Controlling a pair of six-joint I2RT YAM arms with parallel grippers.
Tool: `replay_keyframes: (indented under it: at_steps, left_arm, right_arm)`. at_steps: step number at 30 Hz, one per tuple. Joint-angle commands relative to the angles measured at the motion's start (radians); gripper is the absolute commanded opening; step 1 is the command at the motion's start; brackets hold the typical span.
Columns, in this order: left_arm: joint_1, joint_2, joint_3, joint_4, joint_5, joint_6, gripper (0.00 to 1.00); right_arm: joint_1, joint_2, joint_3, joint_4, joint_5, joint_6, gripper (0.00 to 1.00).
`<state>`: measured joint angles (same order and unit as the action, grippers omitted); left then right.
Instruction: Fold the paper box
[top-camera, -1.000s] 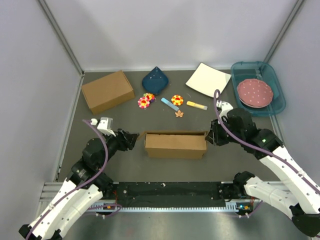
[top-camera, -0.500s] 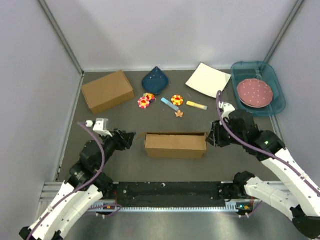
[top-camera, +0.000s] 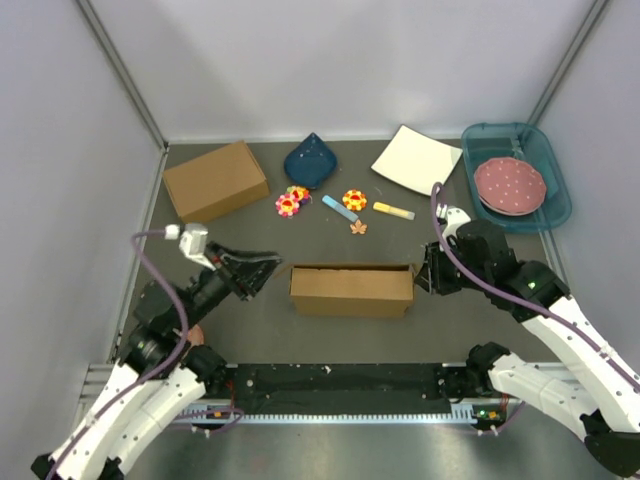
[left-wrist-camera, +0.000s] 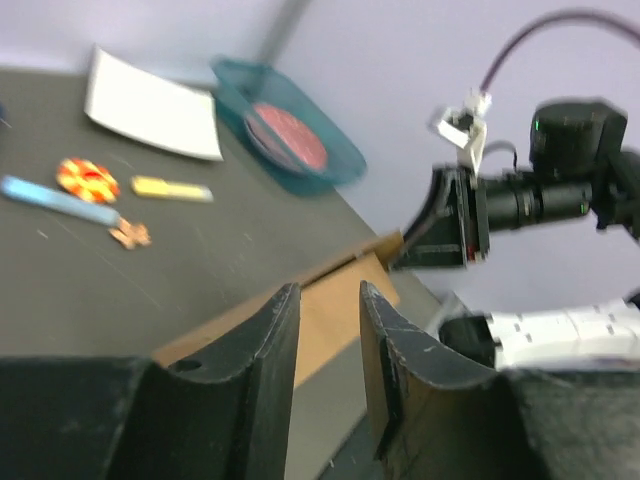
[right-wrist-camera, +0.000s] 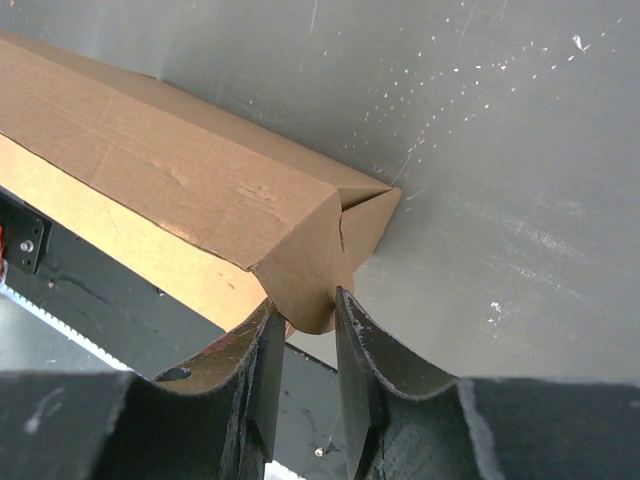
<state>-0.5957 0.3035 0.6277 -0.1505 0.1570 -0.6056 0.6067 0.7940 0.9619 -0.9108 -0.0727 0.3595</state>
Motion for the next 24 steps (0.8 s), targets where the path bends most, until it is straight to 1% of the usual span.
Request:
replay_keyframes:
  at_steps: [1, 2, 4, 5, 6, 8, 9, 10, 12, 17, 18, 22, 24]
  left_arm:
    - [-0.022, 0.124, -0.081, 0.21, 0.274, -0.141, 0.33]
    - [-0.033, 0.128, -0.097, 0.227, 0.276, -0.141, 0.29]
    - [-0.087, 0.138, -0.121, 0.25, 0.259, -0.114, 0.27]
    - [-0.11, 0.144, -0.123, 0.25, 0.228, -0.097, 0.23]
    - [-0.159, 0.154, -0.12, 0.247, 0.217, -0.08, 0.22]
    - [-0.209, 0.203, -0.097, 0.215, 0.167, -0.025, 0.18]
    - [-0.26, 0.219, -0.091, 0.209, 0.147, -0.008, 0.17]
    - [-0.283, 0.256, -0.085, 0.204, 0.13, 0.024, 0.16]
    - [-0.34, 0.305, -0.076, 0.2, 0.082, 0.044, 0.14]
    - [-0.388, 0.39, -0.079, 0.223, 0.01, 0.069, 0.14]
    - [-0.395, 0.416, -0.077, 0.232, -0.023, 0.069, 0.13]
    - [-0.411, 0.477, -0.079, 0.256, -0.126, 0.075, 0.16]
    - [-0.414, 0.5, -0.079, 0.267, -0.148, 0.07, 0.16]
  right_arm:
    - [0.008, -0.007, -0.002, 0.007, 0.008, -0.001, 0.27]
    - [0.008, -0.009, -0.002, 0.007, 0.007, -0.001, 0.27]
    - [0.008, -0.007, -0.003, 0.007, 0.007, 0.001, 0.26]
    - [0.007, -0.007, -0.003, 0.007, 0.01, 0.001, 0.25]
    - [0.008, -0.006, -0.002, 0.007, 0.01, 0.001, 0.24]
    - [0.008, -0.001, 0.001, 0.007, 0.013, -0.001, 0.23]
    - [0.008, 0.002, 0.003, 0.009, 0.013, 0.001, 0.23]
    - [0.008, 0.002, 0.005, 0.007, 0.013, -0.001, 0.23]
    - [0.007, 0.005, 0.006, 0.007, 0.013, -0.001, 0.22]
    - [0.008, 0.002, 0.005, 0.009, 0.013, 0.007, 0.22]
    - [0.007, 0.001, 0.001, 0.007, 0.013, 0.006, 0.22]
    - [0.008, -0.004, -0.003, 0.009, 0.014, 0.007, 0.22]
    - [0.008, -0.003, -0.002, 0.007, 0.011, 0.009, 0.22]
